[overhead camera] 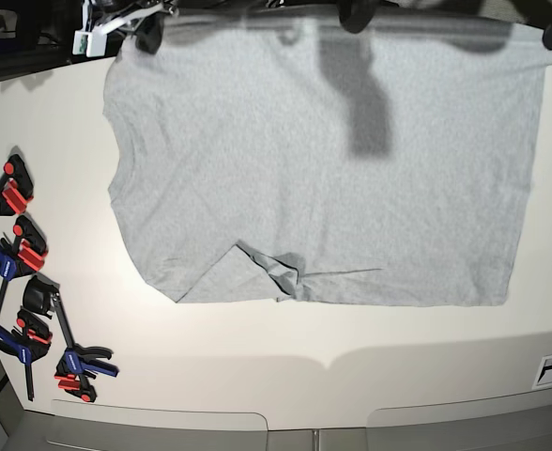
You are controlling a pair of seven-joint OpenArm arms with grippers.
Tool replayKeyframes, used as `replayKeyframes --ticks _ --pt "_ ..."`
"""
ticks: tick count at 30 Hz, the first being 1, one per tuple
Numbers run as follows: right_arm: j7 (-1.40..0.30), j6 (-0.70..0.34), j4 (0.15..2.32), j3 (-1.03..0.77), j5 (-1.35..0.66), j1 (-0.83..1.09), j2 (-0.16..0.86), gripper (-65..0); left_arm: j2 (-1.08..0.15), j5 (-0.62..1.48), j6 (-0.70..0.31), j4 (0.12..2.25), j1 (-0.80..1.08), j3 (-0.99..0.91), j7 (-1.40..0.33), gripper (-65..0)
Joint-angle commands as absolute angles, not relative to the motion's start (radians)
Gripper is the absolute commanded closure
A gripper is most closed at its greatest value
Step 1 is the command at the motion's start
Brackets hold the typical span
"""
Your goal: Fold the T-shirt properly
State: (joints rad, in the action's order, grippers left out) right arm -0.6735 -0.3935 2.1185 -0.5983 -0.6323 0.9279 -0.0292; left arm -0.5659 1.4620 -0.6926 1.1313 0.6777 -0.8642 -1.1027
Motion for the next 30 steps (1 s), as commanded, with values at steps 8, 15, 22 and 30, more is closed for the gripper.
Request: replayKeyframes --ticks 8,15,22,30 --pt "-0.612 -0.386 2.133 -0.542 -0.53 0.739 -0.022 0.0 -0.522 1.478 -0.698 1.158 0.511 -0.875 -1.033 0.0" --pt "-0.551 -0.377 2.007 -0.397 -0.329 0.609 -0.022 0.0 -0.463 1.364 -0.698 1.158 0.407 -0.791 -0.958 0.0" --pt "-0.516 -0.377 1.813 -0.386 -0.287 0.49 -0.017 0.0 -0.479 1.341 -0.698 1.158 0.382 -0.776 -0.923 0.0" --pt "-0.51 -0.376 1.808 -0.386 -0.287 0.443 -0.017 0.0 -0.5 1.275 -0.698 1.158 0.379 -0.777 -0.873 0.0"
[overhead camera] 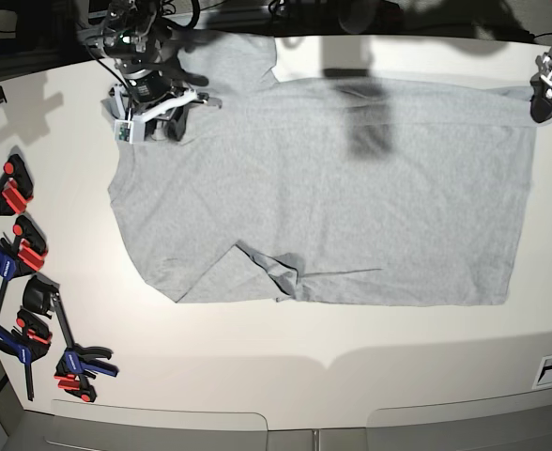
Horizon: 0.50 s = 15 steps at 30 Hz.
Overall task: Fold the T-shirt properly
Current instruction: 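Open the right gripper and lift it off the shirt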
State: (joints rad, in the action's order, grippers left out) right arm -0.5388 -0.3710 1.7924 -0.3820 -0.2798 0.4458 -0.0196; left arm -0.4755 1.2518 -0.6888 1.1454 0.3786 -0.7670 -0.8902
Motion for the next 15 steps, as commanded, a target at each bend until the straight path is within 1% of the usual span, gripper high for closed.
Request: replayKeyframes --ticks 1,8,15 --pt "-0.508 -0.376 1.808 -0.386 -0.287 0.443 -0.017 0.0 -0.5 1.275 -0.698 1.158 0.379 -0.777 -0.872 0.0" --pt "-0.488 -0.374 1.808 -0.386 -0.287 0.442 -0.017 0.0 -0.5 1.275 -0.698 1.158 0.376 -0.777 -0.858 0.0" --pt "-0.498 -0.374 1.808 -0.386 -0.287 0.4 -0.017 0.0 -0.5 1.275 -0.698 1.158 0.358 -0.777 -0.851 0.0"
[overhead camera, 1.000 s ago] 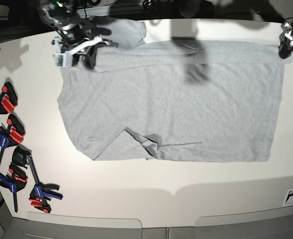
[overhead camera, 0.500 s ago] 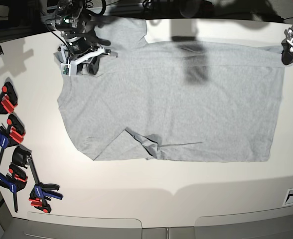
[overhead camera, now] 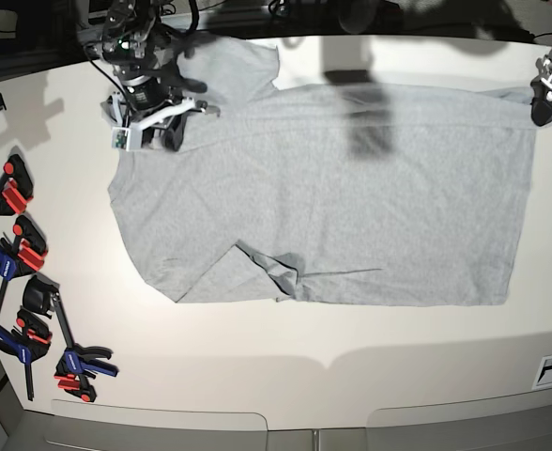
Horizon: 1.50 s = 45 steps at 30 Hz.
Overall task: Fold the T-shirt properly
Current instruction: 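Open the right gripper and lift it off the shirt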
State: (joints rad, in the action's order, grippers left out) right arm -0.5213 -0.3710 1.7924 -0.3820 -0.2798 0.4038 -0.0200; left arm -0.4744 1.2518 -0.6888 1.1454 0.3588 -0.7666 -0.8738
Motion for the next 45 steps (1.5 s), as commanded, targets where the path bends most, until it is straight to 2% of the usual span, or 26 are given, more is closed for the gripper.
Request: replayKeyframes --ticks 1,20,21,22,24,25,26,33,39,43,45 --pt "-0.501 -0.374 1.808 -0.386 -0.287 0.394 -0.017 0.0 -0.5 1.275 -0.698 1.158 0.353 -0.777 -0.851 0.0" --pt "-0.503 -0.374 1.808 -0.386 -0.287 0.376 -0.017 0.0 -0.5 1.256 -0.698 1.158 0.313 -0.777 -0.855 0.0" --pt "-0.505 -0.374 1.808 -0.386 -0.287 0.373 -0.017 -4.4 -0.5 1.256 -0.698 1.158 0.313 -0.777 -0.855 0.0" --pt "-0.506 -0.374 1.808 -0.386 -0.287 0.37 -0.017 -13.1 -0.5 1.256 -0.698 1.158 0.313 -0.777 -0.855 0.0" --pt "-0.505 -0.375 1.808 -0.386 -0.287 0.363 -0.017 -29.5 -0.503 1.256 -0.698 1.158 0.316 -0.777 -0.855 -9.6" --pt "-0.506 -0.375 1.808 -0.386 -0.287 0.362 -0.017 -34.3 -0.506 1.257 -0.698 1.158 0.317 -0.777 -0.855 -13.6" --pt "-0.507 -0.374 1.808 -0.386 -0.288 0.36 -0.017 -35.2 -0.513 1.257 -0.698 1.158 0.319 -0.777 -0.855 -15.8" --pt "-0.645 -0.374 1.89 -0.386 -0.3 0.392 -0.02 -35.1 -0.574 1.294 -0.698 1.159 0.32 -0.847 -0.921 -16.4" --pt "-0.683 -0.376 2.038 -0.387 -0.348 0.444 -0.025 -35.1 -0.634 1.349 -0.698 1.159 0.371 -0.908 -0.923 -16.4" --pt "-0.688 -0.378 2.053 -0.387 -0.347 0.437 -0.025 -35.1 -0.65 1.374 -0.698 1.159 0.397 -0.932 -0.924 -16.4" --pt "-0.745 -0.378 2.053 -0.387 -0.347 0.438 -0.025 -35.1 -0.649 1.373 -0.698 1.158 0.397 -0.943 -0.929 -16.4"
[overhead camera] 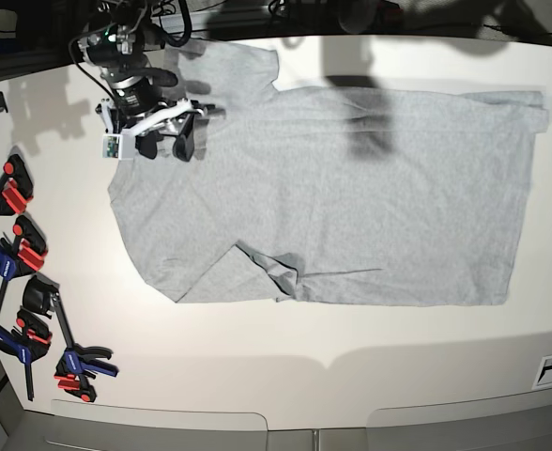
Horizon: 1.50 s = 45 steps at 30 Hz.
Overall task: Fold the T-shirt properly
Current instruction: 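Open the right gripper and lift it off the shirt, then lower the right gripper and pinch the shirt side edge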
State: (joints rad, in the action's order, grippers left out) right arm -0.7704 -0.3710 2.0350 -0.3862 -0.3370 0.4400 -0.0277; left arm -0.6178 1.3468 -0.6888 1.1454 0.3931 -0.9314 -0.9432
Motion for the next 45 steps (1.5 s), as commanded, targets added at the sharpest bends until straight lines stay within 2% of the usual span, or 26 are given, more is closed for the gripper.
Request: replayKeyframes --ticks 1,8,13,17,20,25,30,39,45 --pt "-0.776 -0.377 2.053 -0.387 -0.348 0.442 -0.025 -35.1 -0.649 1.373 -0.698 1.158 0.397 -0.944 -0.935 -16.4" --pt "-0.789 -0.374 2.2 -0.39 -0.374 0.64 -0.033 -35.0 -0.649 1.369 -0.698 1.158 0.402 -0.944 -0.958 -16.4" --pt "-0.785 -0.373 2.303 -0.483 -0.37 0.762 -0.07 -35.0 -0.649 1.361 -0.698 1.158 0.402 -0.944 -0.958 -16.7" --pt "-0.785 -0.378 2.204 -0.583 -0.399 0.776 -0.068 -35.0 -0.649 1.354 -0.698 1.158 0.402 -0.944 -0.957 -20.4" --pt "-0.786 -0.423 2.078 -0.635 -0.53 0.775 -0.051 -35.0 -0.649 1.354 -0.698 1.158 0.402 -0.944 -0.957 -20.8" --pt "-0.82 -0.469 1.88 -0.642 -0.633 0.733 0.012 -35.0 -0.649 1.354 -0.698 1.158 0.402 -0.944 -0.956 -20.7" --pt "-0.893 -0.515 1.767 -0.64 -0.714 0.648 0.011 -35.0 -0.649 1.354 -0.698 1.158 0.402 -0.944 -0.953 -20.7" --pt "-0.955 -0.521 1.746 -0.64 -0.794 0.622 0.008 -35.0 -0.649 1.354 -0.698 1.158 0.402 -0.944 -0.954 -20.7" --pt "-0.963 -0.521 1.828 -0.639 -0.796 0.632 0.008 -35.0 -0.649 1.352 -0.698 1.158 0.402 -0.944 -0.957 -20.7"
